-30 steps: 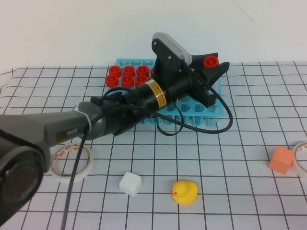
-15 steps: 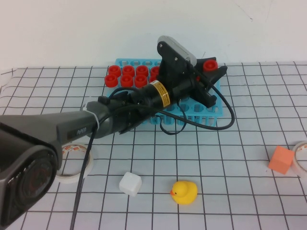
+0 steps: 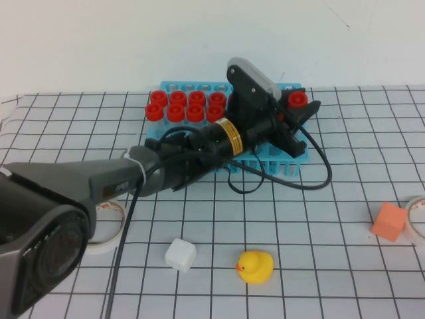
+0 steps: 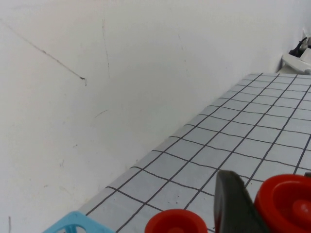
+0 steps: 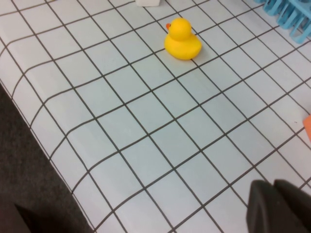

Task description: Place the test tubes

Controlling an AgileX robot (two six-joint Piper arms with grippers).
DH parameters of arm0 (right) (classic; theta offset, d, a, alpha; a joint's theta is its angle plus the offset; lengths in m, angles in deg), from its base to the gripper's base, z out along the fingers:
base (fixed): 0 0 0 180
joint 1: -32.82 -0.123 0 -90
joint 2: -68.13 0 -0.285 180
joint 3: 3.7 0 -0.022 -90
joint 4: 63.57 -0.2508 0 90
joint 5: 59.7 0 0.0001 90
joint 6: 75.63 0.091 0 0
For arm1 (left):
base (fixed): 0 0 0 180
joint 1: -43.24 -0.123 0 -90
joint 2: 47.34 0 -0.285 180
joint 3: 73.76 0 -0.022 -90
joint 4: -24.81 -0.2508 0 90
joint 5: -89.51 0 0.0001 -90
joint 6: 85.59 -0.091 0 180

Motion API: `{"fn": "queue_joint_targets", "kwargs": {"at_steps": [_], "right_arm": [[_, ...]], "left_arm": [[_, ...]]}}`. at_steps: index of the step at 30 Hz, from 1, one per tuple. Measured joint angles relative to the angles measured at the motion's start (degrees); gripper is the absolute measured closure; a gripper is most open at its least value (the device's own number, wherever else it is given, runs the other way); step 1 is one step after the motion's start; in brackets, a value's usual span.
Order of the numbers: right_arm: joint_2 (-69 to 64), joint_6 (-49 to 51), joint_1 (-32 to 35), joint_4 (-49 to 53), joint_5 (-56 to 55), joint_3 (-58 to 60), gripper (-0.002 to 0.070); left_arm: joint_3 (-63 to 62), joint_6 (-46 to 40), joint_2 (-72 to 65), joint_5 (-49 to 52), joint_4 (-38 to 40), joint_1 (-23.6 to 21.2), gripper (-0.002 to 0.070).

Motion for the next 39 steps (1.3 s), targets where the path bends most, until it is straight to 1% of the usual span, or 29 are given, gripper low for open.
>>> {"fn": "queue_joint_targets", "kwargs": {"at_steps": [12,15,16,17,21,24,30,33,39], "right_arm": [[0.0,0.0,0.0,0.4,0.0,0.0,0.0667],[0.0,0.0,0.0,0.4,0.0,0.0,0.0668],[0.0,0.0,0.0,0.4,0.0,0.0,0.0668],[0.0,0.0,0.0,0.4,0.0,0.0,0.0668],[0.0,0.0,0.0,0.4,0.0,0.0,0.0668],[0.0,0.0,0.0,0.4,0.0,0.0,0.0668],[0.0,0.0,0.0,0.4,0.0,0.0,0.0668],[0.0,0.0,0.0,0.5,0.0,0.0,0.067],[0.0,0.0,0.0,0.5,0.0,0.0,0.067]], "left_arm": [[-0.4,-1.0,-1.1,-1.3,2.4,0.0,0.0436],[-0.5,0.1,-1.1,-1.0,2.9,0.1,0.0435],[-0.5,1.0,-1.1,-1.0,2.9,0.1,0.042],[-0.5,2.0,-1.1,-1.0,2.9,0.1,0.0386],[-0.6,3.7,-1.1,-1.2,2.2,0.6,0.02],[-0.6,4.3,-1.0,-1.1,1.6,0.5,0.015],[-0.6,4.4,1.5,4.3,1.0,0.5,0.0132],[-0.6,4.3,3.8,7.0,1.0,0.4,0.0148],[-0.6,2.8,5.8,7.5,1.0,0.4,0.0172]]}}
